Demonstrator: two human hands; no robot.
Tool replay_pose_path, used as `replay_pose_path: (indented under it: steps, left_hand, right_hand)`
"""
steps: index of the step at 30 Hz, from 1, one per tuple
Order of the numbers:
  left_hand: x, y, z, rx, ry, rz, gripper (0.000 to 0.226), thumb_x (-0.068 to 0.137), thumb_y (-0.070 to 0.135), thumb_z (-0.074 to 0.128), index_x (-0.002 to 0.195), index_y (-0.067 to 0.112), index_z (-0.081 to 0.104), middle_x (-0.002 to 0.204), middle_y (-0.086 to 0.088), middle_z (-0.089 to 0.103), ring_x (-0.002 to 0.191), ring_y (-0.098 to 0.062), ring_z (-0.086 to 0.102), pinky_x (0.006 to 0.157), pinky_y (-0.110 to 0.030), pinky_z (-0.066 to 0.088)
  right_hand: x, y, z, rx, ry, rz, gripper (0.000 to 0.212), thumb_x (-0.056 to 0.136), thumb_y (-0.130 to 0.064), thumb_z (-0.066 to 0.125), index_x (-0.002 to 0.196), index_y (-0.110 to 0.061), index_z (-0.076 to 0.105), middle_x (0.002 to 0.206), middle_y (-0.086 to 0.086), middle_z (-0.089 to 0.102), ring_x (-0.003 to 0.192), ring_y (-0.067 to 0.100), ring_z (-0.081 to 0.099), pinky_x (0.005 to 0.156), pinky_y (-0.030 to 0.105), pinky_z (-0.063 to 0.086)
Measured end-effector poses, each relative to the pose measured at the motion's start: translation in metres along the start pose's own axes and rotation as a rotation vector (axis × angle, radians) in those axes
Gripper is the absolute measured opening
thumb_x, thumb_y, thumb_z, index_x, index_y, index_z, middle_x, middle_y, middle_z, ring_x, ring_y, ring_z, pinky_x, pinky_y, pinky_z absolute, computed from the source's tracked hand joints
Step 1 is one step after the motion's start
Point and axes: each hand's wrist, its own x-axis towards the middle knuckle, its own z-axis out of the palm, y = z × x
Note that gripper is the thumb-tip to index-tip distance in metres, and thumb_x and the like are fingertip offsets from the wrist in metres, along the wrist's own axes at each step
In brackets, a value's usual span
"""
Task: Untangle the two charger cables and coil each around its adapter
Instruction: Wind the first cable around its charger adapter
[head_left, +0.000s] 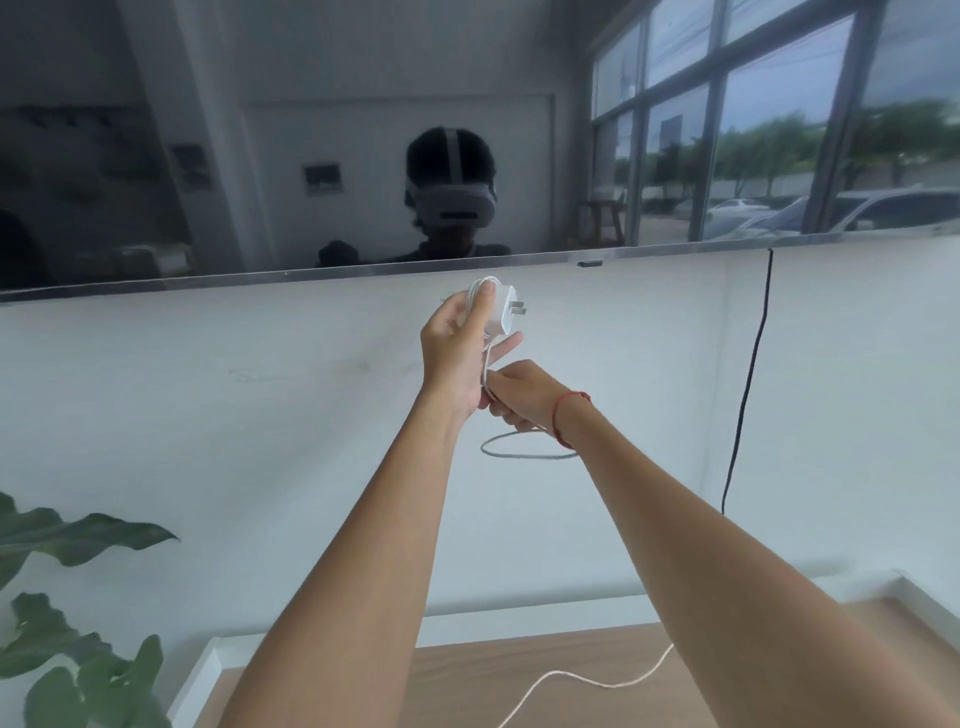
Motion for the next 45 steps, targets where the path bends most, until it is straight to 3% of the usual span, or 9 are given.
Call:
replay_pose_path:
  steps: [7, 14, 16, 21, 26, 31, 35, 41, 45]
  left_hand:
    - [0.005, -0.011, -0.014, 0.310, 0.130, 0.175, 0.019, 0.087, 0.026, 0.070, 0.093, 0.008, 0.068, 0.070, 0.001, 0.063, 0.060, -0.007, 0.063, 0.063, -0.027, 0.059]
    - [0.004, -0.018, -0.018, 0.339, -0.028, 0.126, 0.032, 0.096, 0.042, 0.052, 0.101, 0.015, 0.068, 0.090, 0.003, 0.068, 0.084, -0.011, 0.068, 0.073, -0.034, 0.062]
    - [0.003, -0.014, -0.019, 0.328, -0.082, 0.065, 0.028, 0.098, 0.040, 0.049, 0.093, 0.022, 0.069, 0.095, 0.002, 0.067, 0.092, -0.014, 0.066, 0.076, -0.035, 0.061]
    - [0.004, -0.006, -0.022, 0.270, -0.121, -0.022, 0.024, 0.087, 0.037, 0.069, 0.097, 0.015, 0.072, 0.109, -0.011, 0.066, 0.100, -0.021, 0.066, 0.073, -0.030, 0.060]
    - [0.006, -0.005, -0.023, 0.348, -0.136, -0.002, 0.035, 0.083, 0.041, 0.072, 0.103, 0.012, 0.070, 0.110, -0.017, 0.066, 0.100, -0.024, 0.067, 0.075, -0.035, 0.061]
    - [0.004, -0.006, -0.028, 0.499, -0.244, 0.016, 0.027, 0.090, 0.034, 0.066, 0.101, 0.009, 0.069, 0.089, -0.005, 0.067, 0.089, -0.018, 0.067, 0.075, -0.037, 0.061]
    - [0.002, -0.004, -0.026, 0.522, -0.259, 0.005, 0.024, 0.093, 0.034, 0.062, 0.100, 0.011, 0.067, 0.088, -0.001, 0.065, 0.089, -0.018, 0.065, 0.074, -0.039, 0.062]
    - [0.001, 0.002, -0.014, 0.354, -0.195, 0.000, 0.023, 0.095, 0.034, 0.058, 0.098, 0.013, 0.066, 0.099, -0.009, 0.067, 0.095, -0.022, 0.066, 0.081, -0.037, 0.060]
    - [-0.006, -0.004, -0.011, 0.263, -0.200, -0.072, 0.020, 0.095, 0.037, 0.058, 0.094, 0.019, 0.068, 0.111, -0.014, 0.067, 0.106, -0.029, 0.066, 0.088, -0.041, 0.057]
  right_hand:
    - [-0.006, -0.023, -0.022, -0.043, 0.098, -0.108, 0.036, 0.090, -0.034, 0.049, 0.065, -0.011, 0.059, 0.054, -0.003, 0.044, 0.049, 0.014, 0.032, 0.049, 0.023, 0.028]
    - [-0.006, -0.041, -0.034, -0.103, 0.278, -0.364, 0.036, 0.085, -0.025, 0.056, 0.060, -0.002, 0.066, 0.056, 0.009, 0.042, 0.057, 0.017, 0.035, 0.054, 0.026, 0.032]
    - [-0.002, -0.042, -0.040, -0.067, 0.310, -0.382, 0.033, 0.088, -0.022, 0.058, 0.060, -0.006, 0.067, 0.049, 0.001, 0.039, 0.050, 0.013, 0.032, 0.048, 0.021, 0.032]
    - [0.009, -0.050, -0.047, -0.125, 0.299, -0.370, 0.043, 0.092, -0.039, 0.058, 0.068, -0.006, 0.071, 0.042, -0.012, 0.044, 0.039, 0.003, 0.037, 0.044, 0.015, 0.036]
    - [0.015, -0.043, -0.045, -0.052, 0.344, -0.374, 0.046, 0.090, -0.040, 0.062, 0.065, -0.002, 0.067, 0.042, -0.012, 0.045, 0.037, 0.002, 0.037, 0.041, 0.010, 0.032]
    - [0.019, -0.026, -0.042, 0.040, 0.474, -0.417, 0.053, 0.080, -0.039, 0.074, 0.049, -0.009, 0.044, 0.053, 0.003, 0.036, 0.048, 0.012, 0.031, 0.050, 0.022, 0.032]
    - [0.019, -0.031, -0.038, 0.039, 0.502, -0.474, 0.058, 0.081, -0.037, 0.073, 0.060, 0.011, 0.049, 0.056, 0.008, 0.036, 0.053, 0.016, 0.034, 0.055, 0.025, 0.036]
    - [0.016, -0.030, -0.038, 0.228, 0.503, -0.427, 0.044, 0.083, -0.041, 0.071, 0.065, -0.001, 0.066, 0.056, 0.000, 0.058, 0.051, 0.007, 0.051, 0.052, 0.017, 0.044]
    - [0.014, -0.021, -0.033, 0.379, 0.487, -0.352, 0.044, 0.083, -0.045, 0.070, 0.055, -0.012, 0.057, 0.054, -0.002, 0.053, 0.049, 0.009, 0.049, 0.048, 0.016, 0.040]
